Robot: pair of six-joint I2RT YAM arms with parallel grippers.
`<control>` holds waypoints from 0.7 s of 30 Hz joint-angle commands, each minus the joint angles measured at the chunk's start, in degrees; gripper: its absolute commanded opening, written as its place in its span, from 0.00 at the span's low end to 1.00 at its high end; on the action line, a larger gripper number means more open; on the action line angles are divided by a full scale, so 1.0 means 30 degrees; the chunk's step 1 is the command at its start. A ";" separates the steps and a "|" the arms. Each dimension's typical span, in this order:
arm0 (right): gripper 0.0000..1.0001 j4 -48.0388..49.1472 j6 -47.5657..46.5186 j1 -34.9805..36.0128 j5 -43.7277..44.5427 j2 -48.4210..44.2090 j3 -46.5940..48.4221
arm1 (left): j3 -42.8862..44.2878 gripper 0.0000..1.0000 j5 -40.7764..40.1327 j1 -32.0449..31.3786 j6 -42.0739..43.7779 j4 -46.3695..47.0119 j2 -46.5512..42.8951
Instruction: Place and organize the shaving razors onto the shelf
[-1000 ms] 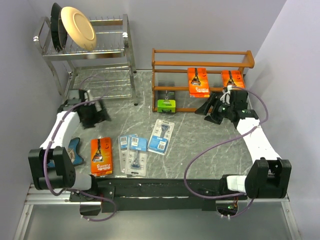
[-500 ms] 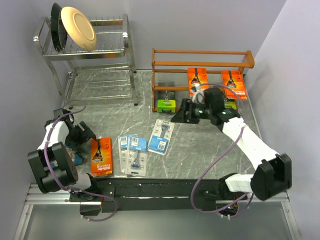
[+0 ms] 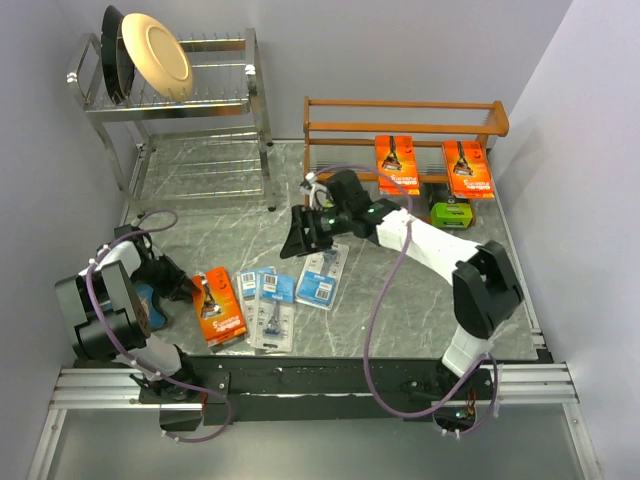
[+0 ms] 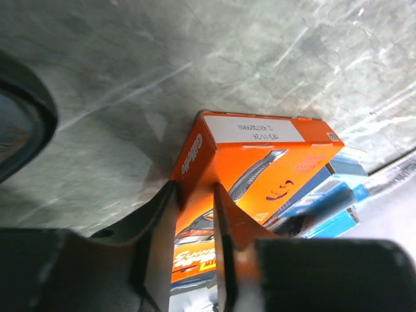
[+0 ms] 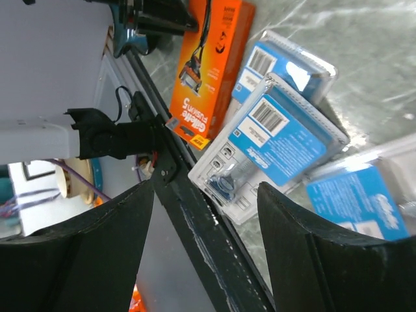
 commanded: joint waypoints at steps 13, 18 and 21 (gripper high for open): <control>0.68 0.2510 0.2344 0.4766 -0.1309 0.6014 0.3826 | -0.0386 0.03 0.1438 0.0140 -0.1420 0.2237 0.2012; 0.61 0.0580 0.2171 0.4473 -0.0954 0.5167 0.1045 | -0.0354 0.01 0.1352 0.0140 -0.1186 0.2324 0.1749; 0.56 0.0573 0.2578 0.4385 -0.1013 0.4755 -0.0596 | -0.0823 0.02 0.1528 0.0139 -0.1332 0.2501 0.1398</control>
